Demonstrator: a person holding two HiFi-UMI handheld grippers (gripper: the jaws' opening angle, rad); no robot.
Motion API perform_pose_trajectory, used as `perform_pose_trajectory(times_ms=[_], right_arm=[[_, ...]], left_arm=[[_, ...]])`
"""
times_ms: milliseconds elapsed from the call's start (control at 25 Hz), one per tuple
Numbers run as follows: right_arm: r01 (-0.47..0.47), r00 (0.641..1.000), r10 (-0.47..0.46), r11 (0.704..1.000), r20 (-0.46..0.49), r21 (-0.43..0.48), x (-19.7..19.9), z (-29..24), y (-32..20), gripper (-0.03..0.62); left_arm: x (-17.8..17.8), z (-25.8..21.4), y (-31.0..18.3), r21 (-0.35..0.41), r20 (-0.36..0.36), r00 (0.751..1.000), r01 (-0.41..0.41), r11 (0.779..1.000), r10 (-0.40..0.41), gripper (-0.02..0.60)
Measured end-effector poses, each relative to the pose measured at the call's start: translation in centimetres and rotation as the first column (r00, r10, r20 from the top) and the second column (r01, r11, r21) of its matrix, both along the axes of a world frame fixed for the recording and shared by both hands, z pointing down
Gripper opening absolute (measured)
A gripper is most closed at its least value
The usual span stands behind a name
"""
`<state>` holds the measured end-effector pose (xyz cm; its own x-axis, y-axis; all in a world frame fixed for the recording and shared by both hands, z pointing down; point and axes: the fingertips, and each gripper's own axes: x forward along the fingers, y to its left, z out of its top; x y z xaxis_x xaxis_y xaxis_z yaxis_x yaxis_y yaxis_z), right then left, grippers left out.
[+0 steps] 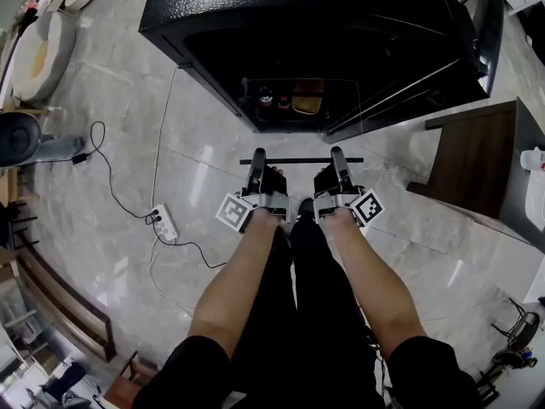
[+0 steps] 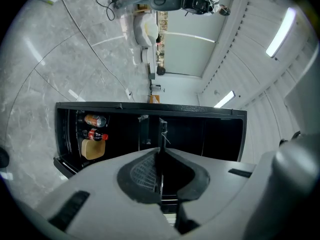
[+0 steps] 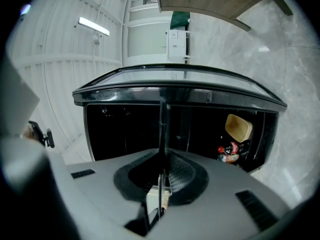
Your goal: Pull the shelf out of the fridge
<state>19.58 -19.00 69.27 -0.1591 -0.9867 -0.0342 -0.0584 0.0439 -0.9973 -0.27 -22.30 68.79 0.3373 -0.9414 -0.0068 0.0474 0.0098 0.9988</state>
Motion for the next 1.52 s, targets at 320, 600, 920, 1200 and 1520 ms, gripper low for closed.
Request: perform_pose_trajectory(times_ms=[320, 600, 920, 1200, 1520], right_arm=[[0.005, 1.000, -0.005, 1.000, 0.009, -0.012, 0.0, 0.5, 1.9, 0.034], [0.012, 1.000, -0.012, 1.000, 0.010, -0.019, -0.8, 0.3, 4.2, 0.034], [0.022, 1.000, -0.022, 0.999, 0.008, 0.026, -1.9, -2.4, 6.4, 0.034], [0.044, 0.999, -0.043, 0.997, -0.017, 0.062, -2.7, -7.4, 9.0, 0.034], [0.043, 0.999, -0.040, 0.994, -0.032, 0.099, -3.2, -14.3, 12.5, 0.034]], left_arm=[[0.2, -0.5, 1.5, 0.044, -0.008, 1.000, -0.027, 0.999, 0.027, 0.028], [-0.6, 0.0, 4.2, 0.024, -0.006, 1.000, -0.021, 0.999, 0.021, 0.028], [-1.6, -3.0, 6.5, 0.072, 0.009, 1.000, -0.030, 0.997, 0.030, 0.028], [-2.4, -7.6, 8.8, 0.106, 0.001, 0.998, -0.058, 0.993, 0.058, 0.028], [-2.7, -14.6, 11.8, 0.150, 0.007, 0.995, -0.102, 0.983, 0.102, 0.028]])
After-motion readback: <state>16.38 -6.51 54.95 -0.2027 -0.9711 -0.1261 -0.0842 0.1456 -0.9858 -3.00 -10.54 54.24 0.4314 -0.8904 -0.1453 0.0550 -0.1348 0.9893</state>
